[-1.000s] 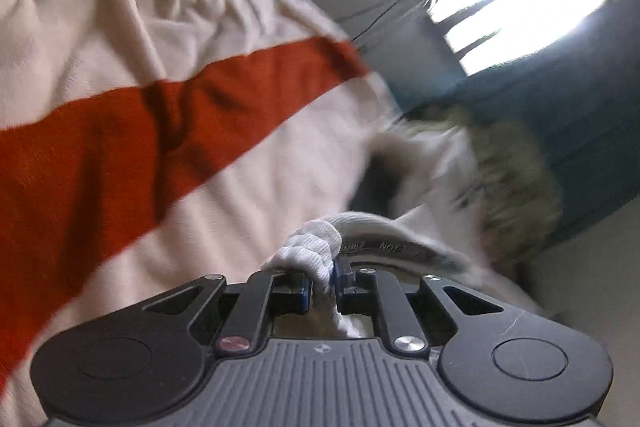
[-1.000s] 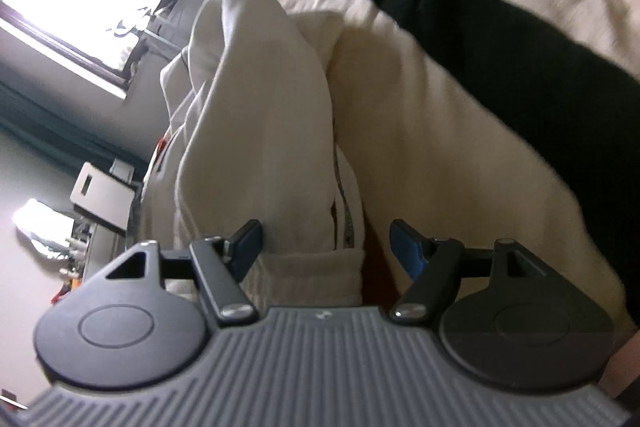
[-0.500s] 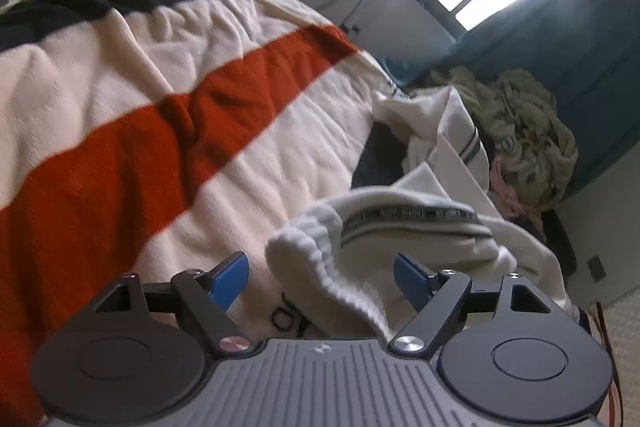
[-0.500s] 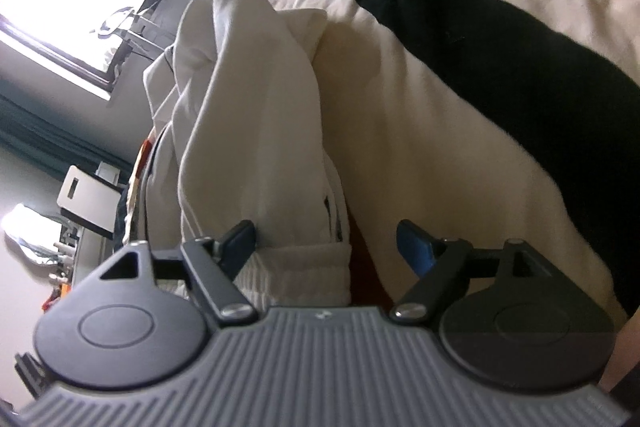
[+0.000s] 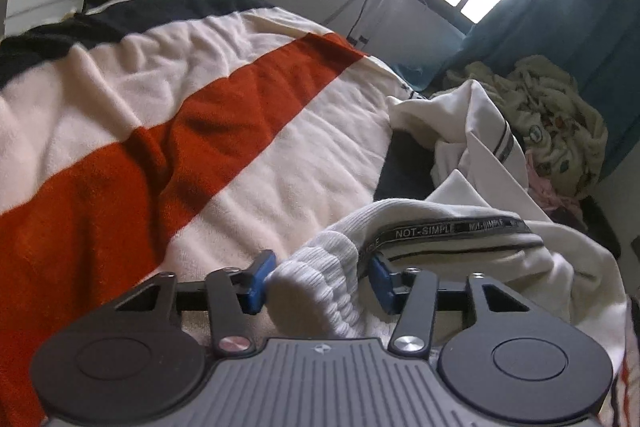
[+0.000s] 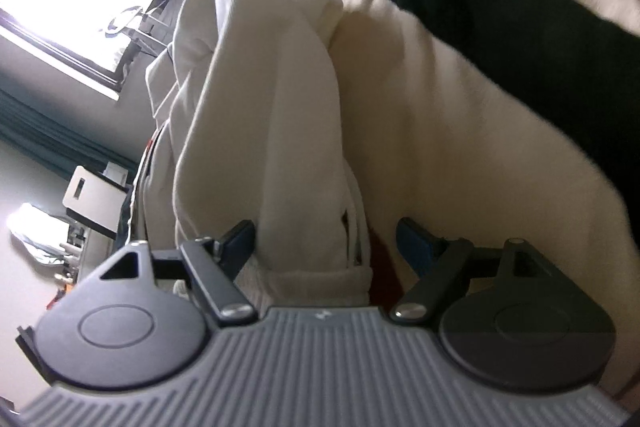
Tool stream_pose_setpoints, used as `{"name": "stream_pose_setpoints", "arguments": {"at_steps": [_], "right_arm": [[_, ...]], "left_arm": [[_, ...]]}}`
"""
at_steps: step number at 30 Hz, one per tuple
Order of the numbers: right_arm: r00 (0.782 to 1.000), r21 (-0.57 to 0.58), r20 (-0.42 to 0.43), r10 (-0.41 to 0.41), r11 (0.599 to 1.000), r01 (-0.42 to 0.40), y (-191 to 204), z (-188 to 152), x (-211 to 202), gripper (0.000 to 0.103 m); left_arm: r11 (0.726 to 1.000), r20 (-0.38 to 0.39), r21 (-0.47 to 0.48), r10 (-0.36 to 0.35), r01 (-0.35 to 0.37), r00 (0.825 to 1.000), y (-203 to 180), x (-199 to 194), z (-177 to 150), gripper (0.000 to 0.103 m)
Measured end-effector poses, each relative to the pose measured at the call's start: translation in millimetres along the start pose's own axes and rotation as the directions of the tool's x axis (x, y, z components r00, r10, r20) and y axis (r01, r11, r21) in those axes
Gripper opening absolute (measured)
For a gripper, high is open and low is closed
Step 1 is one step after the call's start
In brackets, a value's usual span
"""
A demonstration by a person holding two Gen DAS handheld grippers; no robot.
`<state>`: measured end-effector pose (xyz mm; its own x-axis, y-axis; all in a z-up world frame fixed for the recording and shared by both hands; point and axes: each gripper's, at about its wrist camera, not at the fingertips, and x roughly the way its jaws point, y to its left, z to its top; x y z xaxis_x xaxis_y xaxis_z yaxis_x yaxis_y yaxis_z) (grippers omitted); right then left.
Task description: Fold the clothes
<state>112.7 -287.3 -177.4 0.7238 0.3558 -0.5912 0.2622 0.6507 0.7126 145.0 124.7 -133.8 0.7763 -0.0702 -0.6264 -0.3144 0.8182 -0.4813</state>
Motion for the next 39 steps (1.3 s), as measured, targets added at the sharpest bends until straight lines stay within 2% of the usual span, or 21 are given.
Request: {"name": "stream_pose_setpoints", "arguments": {"at_steps": [1,2,5,7,10,11,13,14,16,20,23,26,29,32,36,39], "right_arm": [[1.0,-0.009,-0.004,0.012,1.0,-0.012,2,-1,1,0.078],[1.0,-0.018,-0.008,0.025,1.0,-0.025,4,-2,2,0.066],[0.998,-0.043,-0.033,0.048,0.998,-0.049,10,-7,3,0.043],[0.997,-0.041,-0.033,0.066,0.997,-0.068,15,-14,-3,0.036],[0.99,-0.048,-0.027,0.137,0.989,-0.139,29,-31,-16,0.032],[0.982,-0.029,-0.021,0.19,0.981,-0.19,34,-38,-20,0.031],[0.939,0.075,-0.008,0.345,0.936,-0.343,43,-56,-23,0.03],[0.923,0.1,-0.014,0.385,0.919,-0.382,53,-66,-21,0.029],[0.896,0.126,-0.041,0.442,0.892,-0.435,81,-89,-14,0.029],[0.865,0.12,-0.114,0.489,0.871,-0.476,147,-128,16,0.026],[0.834,0.119,-0.164,0.527,0.85,-0.514,199,-152,51,0.025],[0.791,0.119,-0.235,0.565,0.824,-0.553,252,-178,93,0.025],[0.758,0.125,-0.306,0.576,0.813,-0.568,293,-203,131,0.025],[0.722,0.184,-0.404,0.562,0.823,-0.538,324,-222,180,0.025],[0.713,0.15,-0.494,0.498,0.856,-0.494,346,-237,223,0.025],[0.703,0.165,-0.54,0.462,0.878,-0.45,346,-236,243,0.026]], "left_arm": [[0.999,-0.005,-0.038,-0.01,0.01,1.0,5,1,2,0.037],[0.998,-0.002,-0.058,-0.021,0.021,1.0,7,1,4,0.035],[0.996,0.021,-0.072,-0.05,0.052,0.999,7,-7,11,0.027],[0.995,0.041,-0.075,-0.069,0.072,0.997,6,-13,18,0.02],[0.99,0.073,-0.098,-0.093,0.1,0.993,8,-24,40,0.018],[0.989,0.079,-0.108,-0.096,0.104,0.992,10,-25,50,0.017],[0.984,0.082,-0.139,-0.1,0.11,0.992,17,-27,76,0.016],[0.981,0.075,-0.16,-0.098,0.109,0.992,23,-26,92,0.016],[0.982,0.062,-0.17,-0.071,0.081,0.995,34,-26,126,0.016],[0.985,0.068,-0.172,-0.007,0.019,0.998,60,-24,195,0.016],[0.991,0.096,-0.125,0.062,-0.049,0.993,78,-21,245,0.016],[0.986,0.128,-0.062,0.161,-0.154,0.979,97,-9,296,0.016],[0.965,0.12,-0.053,0.263,-0.258,0.957,126,15,338,0.016],[0.938,0.065,-0.046,0.345,-0.343,0.936,158,51,366,0.016],[0.932,-0.003,-0.044,0.36,-0.36,0.933,187,93,376,0.017],[0.924,-0.029,-0.036,0.381,-0.382,0.924,188,110,374,0.019]]}}
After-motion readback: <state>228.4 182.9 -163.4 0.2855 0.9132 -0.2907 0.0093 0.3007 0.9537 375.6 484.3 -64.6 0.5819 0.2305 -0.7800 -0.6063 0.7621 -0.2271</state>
